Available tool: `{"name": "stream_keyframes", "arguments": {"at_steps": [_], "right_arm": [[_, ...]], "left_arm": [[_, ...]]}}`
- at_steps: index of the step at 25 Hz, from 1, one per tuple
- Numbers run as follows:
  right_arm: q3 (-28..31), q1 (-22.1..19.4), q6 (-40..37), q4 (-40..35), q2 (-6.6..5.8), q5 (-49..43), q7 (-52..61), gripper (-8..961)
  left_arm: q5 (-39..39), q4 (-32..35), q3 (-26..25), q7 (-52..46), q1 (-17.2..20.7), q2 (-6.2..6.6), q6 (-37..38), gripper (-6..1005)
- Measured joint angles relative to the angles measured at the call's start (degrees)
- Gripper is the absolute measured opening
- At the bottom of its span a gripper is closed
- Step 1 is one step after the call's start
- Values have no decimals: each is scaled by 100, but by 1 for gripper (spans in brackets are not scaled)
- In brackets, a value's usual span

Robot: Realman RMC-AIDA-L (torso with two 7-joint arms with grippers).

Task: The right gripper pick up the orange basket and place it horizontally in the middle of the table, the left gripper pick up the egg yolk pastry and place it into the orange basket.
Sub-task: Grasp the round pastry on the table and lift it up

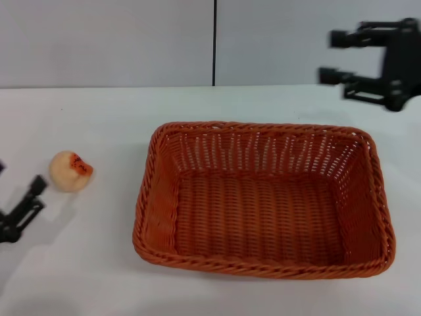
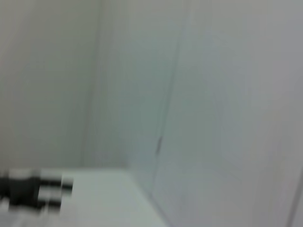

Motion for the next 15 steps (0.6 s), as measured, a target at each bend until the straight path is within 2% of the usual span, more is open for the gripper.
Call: {"name": "stream_keyframes", "arguments": {"at_steps": [1,2,3,5,6,11,15], "right_arm": [[57,-378,-3,-80,9,481,-18,536],[57,-378,-3,-80,9,481,-18,536],[162,-676,-23,-3,20,934,-47,536],[210,-789,-45,76,24,1123,-74,535],[312,-999,-144,299,25,1513,-184,535],[607,-1285,-348,808,26,1960,-441,535],[775,-1319,-415,1033,23,1977,-473,535]], "left_arm": [[0,-156,206,-130,-45,10,181,809],[3,-238,327,-208,-88,16,311,809],[6,-325,440,-266,-146,17,452,809],[15,-385,546,-297,-276,6,673,809],[73,-396,585,-297,-422,-15,895,809],[224,-352,602,-262,-794,-74,1494,808],[225,-339,623,-248,-917,-81,1754,808]]}}
